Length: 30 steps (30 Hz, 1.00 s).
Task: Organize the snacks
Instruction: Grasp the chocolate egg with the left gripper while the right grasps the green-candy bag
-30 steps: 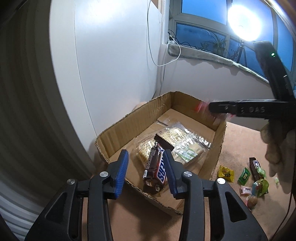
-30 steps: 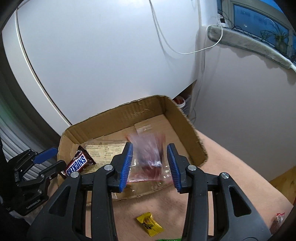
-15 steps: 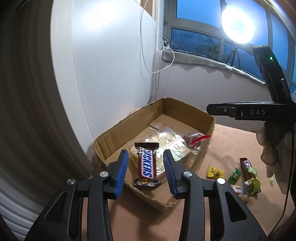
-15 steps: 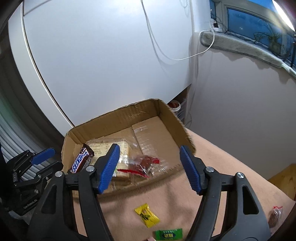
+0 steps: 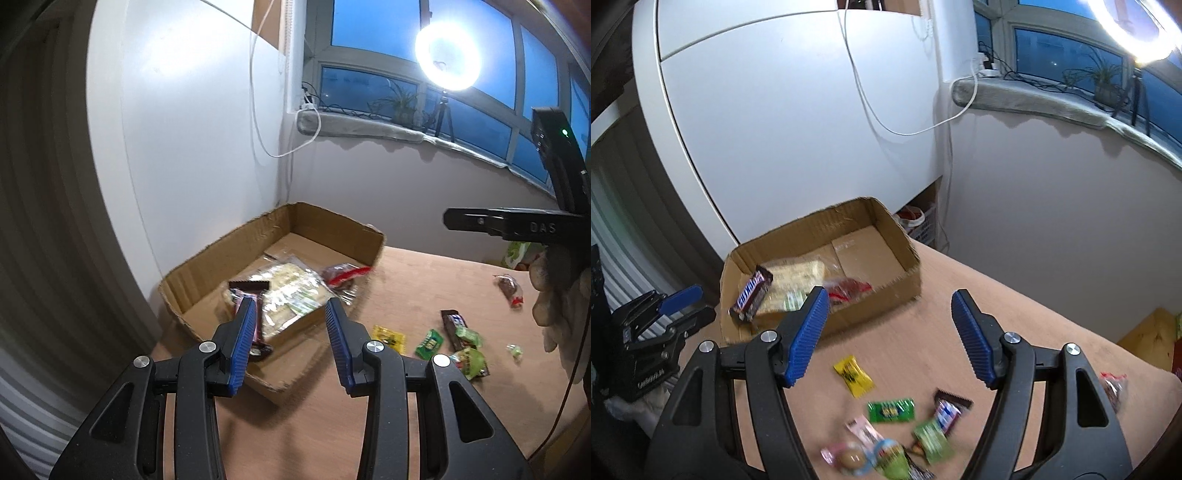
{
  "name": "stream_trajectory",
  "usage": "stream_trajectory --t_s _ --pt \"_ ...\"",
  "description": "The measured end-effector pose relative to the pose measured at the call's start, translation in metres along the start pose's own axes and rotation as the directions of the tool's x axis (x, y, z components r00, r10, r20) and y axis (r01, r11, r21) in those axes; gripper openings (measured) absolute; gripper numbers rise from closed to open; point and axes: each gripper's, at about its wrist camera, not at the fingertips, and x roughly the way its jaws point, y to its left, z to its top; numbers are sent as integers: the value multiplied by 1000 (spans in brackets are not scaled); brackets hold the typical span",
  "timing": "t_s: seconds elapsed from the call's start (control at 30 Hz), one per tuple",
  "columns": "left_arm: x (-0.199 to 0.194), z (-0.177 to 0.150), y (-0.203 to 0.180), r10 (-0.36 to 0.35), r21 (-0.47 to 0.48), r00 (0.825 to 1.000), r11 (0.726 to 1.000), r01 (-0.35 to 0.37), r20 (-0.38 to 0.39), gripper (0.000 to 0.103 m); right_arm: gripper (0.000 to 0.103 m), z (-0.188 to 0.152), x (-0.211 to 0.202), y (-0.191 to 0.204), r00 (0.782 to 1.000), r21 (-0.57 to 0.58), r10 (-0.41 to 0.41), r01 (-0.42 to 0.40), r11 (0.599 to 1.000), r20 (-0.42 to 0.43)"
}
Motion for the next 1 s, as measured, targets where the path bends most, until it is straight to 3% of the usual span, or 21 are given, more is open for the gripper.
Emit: stream_trajectory --t_s 0.43,0.77,1.0 --pt "-2 -20 -49 -129 17 991 991 129 -42 37 72 -58 -43 -50 1000 65 -15 17 998 -20" --pt "10 -52 -94 -253 29 956 965 260 -149 37 72 -95 -41 -65 996 56 -12 17 998 -85" --pt "21 -67 -116 -282 55 938 953 298 -201 37 72 -134 -49 -81 988 57 -56 65 996 -142"
